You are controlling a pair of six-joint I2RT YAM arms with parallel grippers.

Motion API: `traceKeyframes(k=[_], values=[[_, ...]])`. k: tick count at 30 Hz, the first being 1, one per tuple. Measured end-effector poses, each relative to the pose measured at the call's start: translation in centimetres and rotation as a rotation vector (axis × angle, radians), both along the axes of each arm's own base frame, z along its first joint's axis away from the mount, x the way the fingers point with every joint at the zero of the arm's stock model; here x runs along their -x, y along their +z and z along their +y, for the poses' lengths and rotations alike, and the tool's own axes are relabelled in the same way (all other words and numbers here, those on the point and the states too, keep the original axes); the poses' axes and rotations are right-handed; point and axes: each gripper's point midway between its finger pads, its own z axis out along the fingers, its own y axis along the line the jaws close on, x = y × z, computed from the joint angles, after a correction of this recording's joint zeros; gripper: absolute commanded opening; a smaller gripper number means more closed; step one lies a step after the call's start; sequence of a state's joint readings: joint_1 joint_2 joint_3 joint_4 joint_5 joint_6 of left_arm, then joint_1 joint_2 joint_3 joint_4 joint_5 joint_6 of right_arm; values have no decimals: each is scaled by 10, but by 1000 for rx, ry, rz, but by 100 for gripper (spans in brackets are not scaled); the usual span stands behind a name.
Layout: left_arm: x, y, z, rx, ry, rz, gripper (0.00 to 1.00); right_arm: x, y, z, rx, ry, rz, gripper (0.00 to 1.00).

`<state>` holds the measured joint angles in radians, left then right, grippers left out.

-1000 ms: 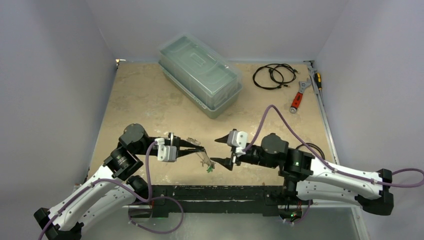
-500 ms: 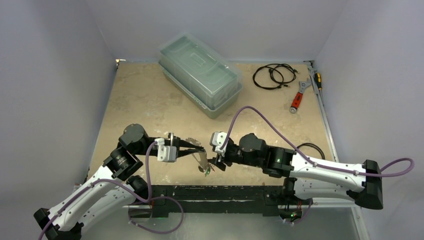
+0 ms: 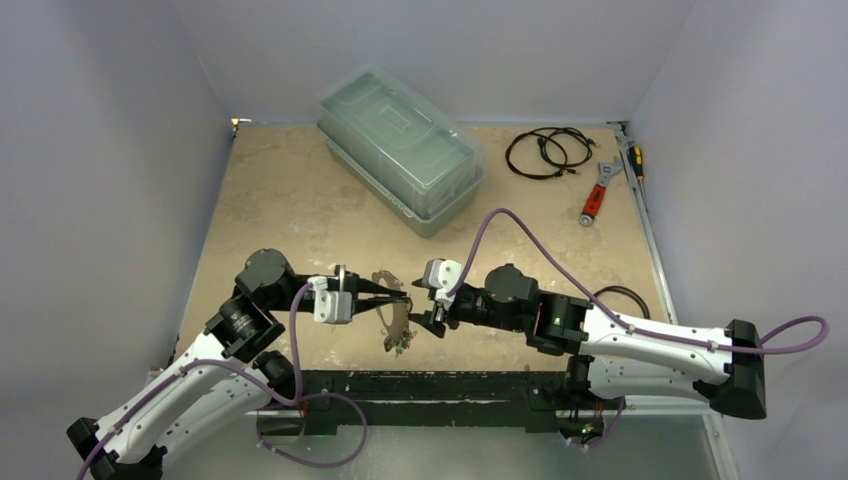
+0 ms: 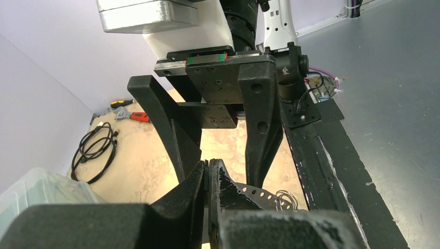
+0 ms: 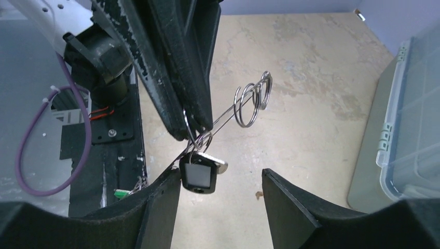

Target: Put the keys on the keyring

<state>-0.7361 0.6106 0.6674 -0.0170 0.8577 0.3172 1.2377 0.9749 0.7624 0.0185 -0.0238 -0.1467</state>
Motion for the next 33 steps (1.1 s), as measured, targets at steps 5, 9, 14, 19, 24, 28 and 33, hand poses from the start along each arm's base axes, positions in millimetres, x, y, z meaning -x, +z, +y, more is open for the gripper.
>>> traceKeyframes(k=[5,9,14,19,24,28,33], values=[[0,1,0,2,2,-2,0,-4,2,8,-20,-9,-3,50],[0,1,1,3,3,-3,0,-5,-4,13,-11,-9,4,41],[0,1,1,3,3,-3,0,-5,-1,14,-24,-2,0,27],[0,1,1,4,6,-3,0,-1,4,15,-42,16,-2,0],[-1,1,1,4,10,-3,0,0,10,13,-57,22,-6,0],[-1,2,1,5,13,-5,0,-1,12,11,-60,12,-12,0],[-6,1,2,5,41,-7,0,-14,14,3,-21,-63,-42,0]])
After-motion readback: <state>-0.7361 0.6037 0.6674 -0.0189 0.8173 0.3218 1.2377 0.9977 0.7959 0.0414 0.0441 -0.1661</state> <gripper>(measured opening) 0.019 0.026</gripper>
